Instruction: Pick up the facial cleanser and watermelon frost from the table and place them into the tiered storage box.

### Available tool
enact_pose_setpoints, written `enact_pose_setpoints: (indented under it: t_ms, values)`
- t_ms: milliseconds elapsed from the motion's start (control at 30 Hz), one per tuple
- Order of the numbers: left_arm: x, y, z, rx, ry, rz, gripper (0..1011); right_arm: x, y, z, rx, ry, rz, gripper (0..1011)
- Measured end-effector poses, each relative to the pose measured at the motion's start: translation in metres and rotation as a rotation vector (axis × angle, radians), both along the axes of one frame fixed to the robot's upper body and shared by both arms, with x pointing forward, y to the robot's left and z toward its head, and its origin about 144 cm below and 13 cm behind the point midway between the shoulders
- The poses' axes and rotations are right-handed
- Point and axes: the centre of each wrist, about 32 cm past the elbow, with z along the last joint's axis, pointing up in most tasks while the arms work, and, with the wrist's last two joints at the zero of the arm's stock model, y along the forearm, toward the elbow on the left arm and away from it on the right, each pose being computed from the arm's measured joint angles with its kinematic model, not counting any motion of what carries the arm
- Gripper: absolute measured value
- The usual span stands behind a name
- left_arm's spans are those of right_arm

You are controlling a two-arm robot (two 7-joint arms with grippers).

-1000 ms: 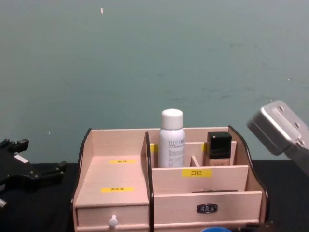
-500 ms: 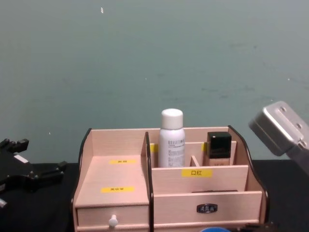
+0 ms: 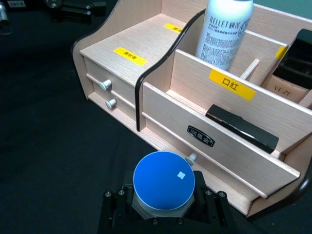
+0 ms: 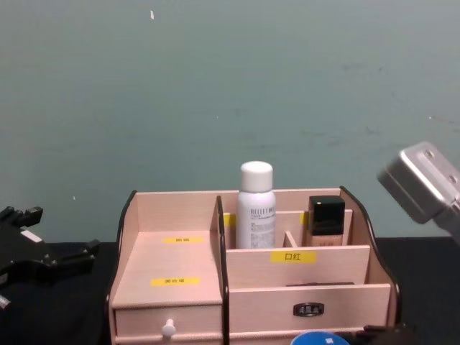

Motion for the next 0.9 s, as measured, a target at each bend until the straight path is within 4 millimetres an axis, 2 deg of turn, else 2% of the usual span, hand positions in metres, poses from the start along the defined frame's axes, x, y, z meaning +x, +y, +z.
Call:
enact_pose_setpoints:
  t_ms: [167, 233, 300, 400, 533, 900]
  values:
    - [0.000, 0.000, 0.000, 0.000, 0.000, 0.000, 1010, -0.001, 0.000, 0.007, 0.008, -0.009, 0.012, 733]
    - [0.000, 0.000, 0.000, 0.000, 0.000, 0.000, 1010, -0.001, 0.001, 0.018, 0.032, -0.020, 0.034, 733]
    - [0.000, 0.000, 0.000, 0.000, 0.000, 0.000, 1010, -0.002, 0.002, 0.020, 0.034, -0.022, 0.037, 733]
    - [0.000, 0.000, 0.000, 0.000, 0.000, 0.000, 1010, 0.007, 0.024, 0.050, 0.079, -0.083, 0.121, 733]
    - [0.000, 0.000, 0.000, 0.000, 0.000, 0.000, 1010, 0.012, 0.035, 0.062, 0.096, -0.106, 0.154, 733]
    - [0.000, 0.000, 0.000, 0.000, 0.000, 0.000, 1010, 0.017, 0.040, 0.071, 0.092, -0.133, 0.164, 733]
